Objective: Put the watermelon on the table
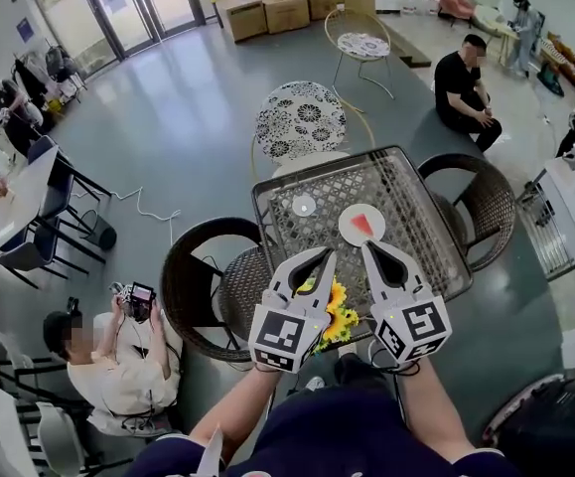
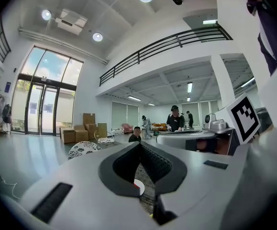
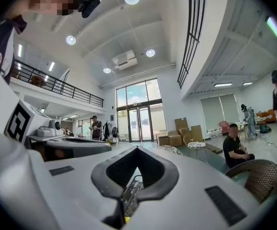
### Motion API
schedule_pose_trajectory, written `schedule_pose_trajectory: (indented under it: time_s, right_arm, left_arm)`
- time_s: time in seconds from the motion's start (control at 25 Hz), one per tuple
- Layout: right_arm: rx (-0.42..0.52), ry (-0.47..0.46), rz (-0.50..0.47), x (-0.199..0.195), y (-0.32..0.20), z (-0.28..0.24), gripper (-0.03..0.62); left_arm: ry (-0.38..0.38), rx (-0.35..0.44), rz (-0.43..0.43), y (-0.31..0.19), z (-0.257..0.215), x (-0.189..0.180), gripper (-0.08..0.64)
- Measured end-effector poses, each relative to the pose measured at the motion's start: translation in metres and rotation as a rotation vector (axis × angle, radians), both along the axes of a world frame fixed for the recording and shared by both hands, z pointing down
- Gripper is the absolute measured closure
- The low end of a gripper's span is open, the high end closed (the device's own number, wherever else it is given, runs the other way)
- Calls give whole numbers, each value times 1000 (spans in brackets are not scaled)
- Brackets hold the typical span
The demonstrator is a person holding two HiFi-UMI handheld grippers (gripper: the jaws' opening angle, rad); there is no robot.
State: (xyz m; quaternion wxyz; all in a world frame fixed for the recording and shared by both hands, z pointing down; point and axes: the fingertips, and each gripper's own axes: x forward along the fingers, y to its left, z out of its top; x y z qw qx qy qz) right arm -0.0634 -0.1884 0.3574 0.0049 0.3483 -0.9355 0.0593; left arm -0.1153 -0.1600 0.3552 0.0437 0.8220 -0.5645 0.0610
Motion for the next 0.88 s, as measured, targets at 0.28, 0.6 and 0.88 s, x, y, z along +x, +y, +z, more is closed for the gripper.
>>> schedule_pose_trajectory:
  time_s: [0.28,0.6,0.88]
  right_arm:
    - [24,-9,33,15,11,-6,589]
    - [32,-11,61,23,14,-14,589]
    - [35,-9,66,26,20,-17,589]
  left_arm:
    - [10,6,58,9,1,22,554]
    - [21,2,103,10,-5,35,554]
    - [23,-2,113,16,-8,39,554]
